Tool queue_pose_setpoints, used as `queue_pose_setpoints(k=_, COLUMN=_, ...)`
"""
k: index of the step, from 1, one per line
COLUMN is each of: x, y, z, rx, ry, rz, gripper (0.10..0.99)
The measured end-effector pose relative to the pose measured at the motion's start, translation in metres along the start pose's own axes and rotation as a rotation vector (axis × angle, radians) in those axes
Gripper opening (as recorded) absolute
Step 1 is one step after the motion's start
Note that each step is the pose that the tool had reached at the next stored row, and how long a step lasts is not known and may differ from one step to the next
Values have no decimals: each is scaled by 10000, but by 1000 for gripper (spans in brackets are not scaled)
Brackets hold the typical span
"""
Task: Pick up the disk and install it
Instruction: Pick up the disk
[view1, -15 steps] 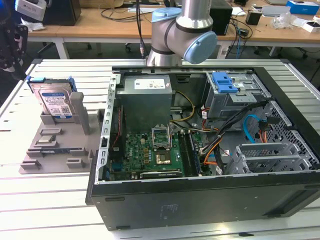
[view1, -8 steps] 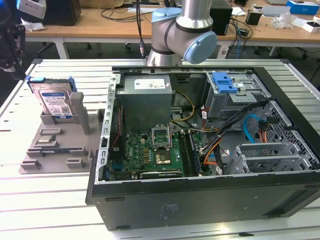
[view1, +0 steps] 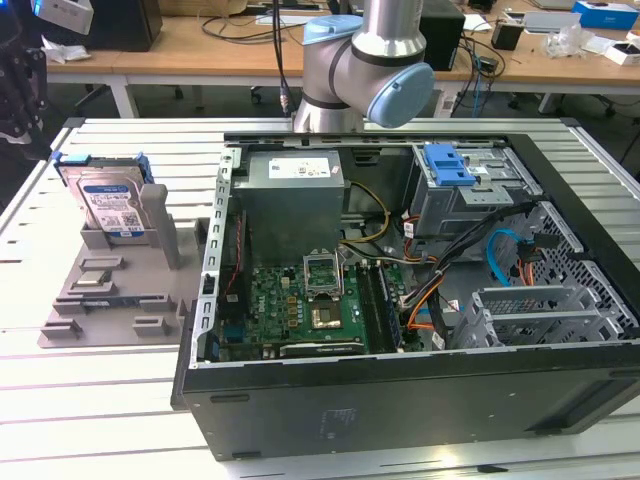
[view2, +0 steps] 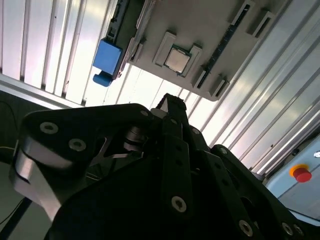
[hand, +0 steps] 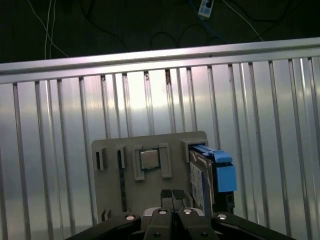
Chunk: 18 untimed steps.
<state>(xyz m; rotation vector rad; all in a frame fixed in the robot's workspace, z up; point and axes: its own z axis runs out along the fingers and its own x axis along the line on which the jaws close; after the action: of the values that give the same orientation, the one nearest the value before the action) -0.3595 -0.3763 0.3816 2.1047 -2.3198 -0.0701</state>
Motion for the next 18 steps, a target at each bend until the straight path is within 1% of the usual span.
queue_pose_setpoints(k=3, x=0, y=0, z=0, rx=0, ry=0, rz=-3, gripper=114)
queue_pose_setpoints(k=8, x=0, y=0, z=0, rx=0, ry=1, rz=-9, gripper=420)
queue_pose_setpoints(k=13, x=-3, y=0, z=0, rx=0, ry=1, rz=-13, gripper=420)
queue_pose_setpoints(k=15, x=-27, y=2, z=1, rx=-1, ry=1, rz=-14, gripper=420)
queue_pose_setpoints(k=18, x=-122, y=11, z=4, rx=0, ry=0, rz=-13, gripper=420)
